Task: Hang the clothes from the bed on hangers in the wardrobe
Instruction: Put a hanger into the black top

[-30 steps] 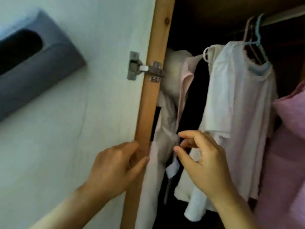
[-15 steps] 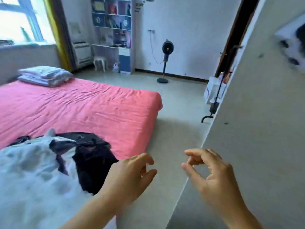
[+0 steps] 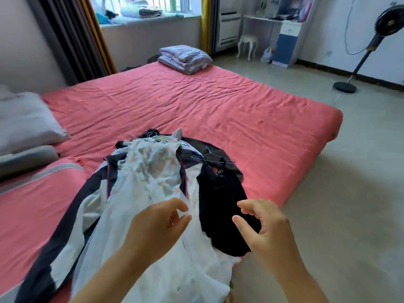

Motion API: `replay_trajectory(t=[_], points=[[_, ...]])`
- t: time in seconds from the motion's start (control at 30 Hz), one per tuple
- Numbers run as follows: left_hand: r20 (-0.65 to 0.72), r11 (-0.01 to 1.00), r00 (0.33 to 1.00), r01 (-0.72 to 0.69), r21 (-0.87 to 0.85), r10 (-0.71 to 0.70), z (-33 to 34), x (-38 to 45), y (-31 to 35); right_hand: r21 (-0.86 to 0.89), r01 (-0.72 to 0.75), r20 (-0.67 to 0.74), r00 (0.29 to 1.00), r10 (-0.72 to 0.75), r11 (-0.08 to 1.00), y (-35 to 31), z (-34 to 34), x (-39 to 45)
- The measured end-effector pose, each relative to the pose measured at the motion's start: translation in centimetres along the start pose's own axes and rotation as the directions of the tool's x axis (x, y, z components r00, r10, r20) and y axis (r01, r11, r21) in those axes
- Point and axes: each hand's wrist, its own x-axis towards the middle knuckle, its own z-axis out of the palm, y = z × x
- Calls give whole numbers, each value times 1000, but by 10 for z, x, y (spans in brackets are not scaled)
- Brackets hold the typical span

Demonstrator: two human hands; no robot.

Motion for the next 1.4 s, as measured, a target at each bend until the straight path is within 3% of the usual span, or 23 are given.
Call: replay_trajectory(t=[0.27, 0.57, 0.8, 1.0, 1.2, 1.27, 1.4], points=[[45, 966, 966, 254, 44, -256, 36, 106, -43, 53, -78, 273, 960, 61, 996, 85, 88, 133], [189, 921, 902, 386, 52, -388, 128, 279, -65, -47, -207, 394, 895, 208, 977, 225, 156, 253], [263, 860, 826, 510, 32, -499, 197, 335, -102, -157, -397, 369, 826, 426, 904, 340, 234, 320], [261, 834, 799, 551, 45, -542, 237, 353, -134, -273, -366, 367, 815, 448, 890, 412, 300, 356], [249, 823, 791, 565, 51, -558, 250, 352, -151, -486, -245, 436, 764, 476, 839, 441, 333, 363], [242, 828, 798, 559, 45, -552, 251, 351, -151, -523, -229, 409, 777, 478, 821, 446, 335, 365], [231, 845, 819, 534, 27, -525, 245, 350, -145, -396, -367, 318, 805, 501, 842, 444, 319, 369]])
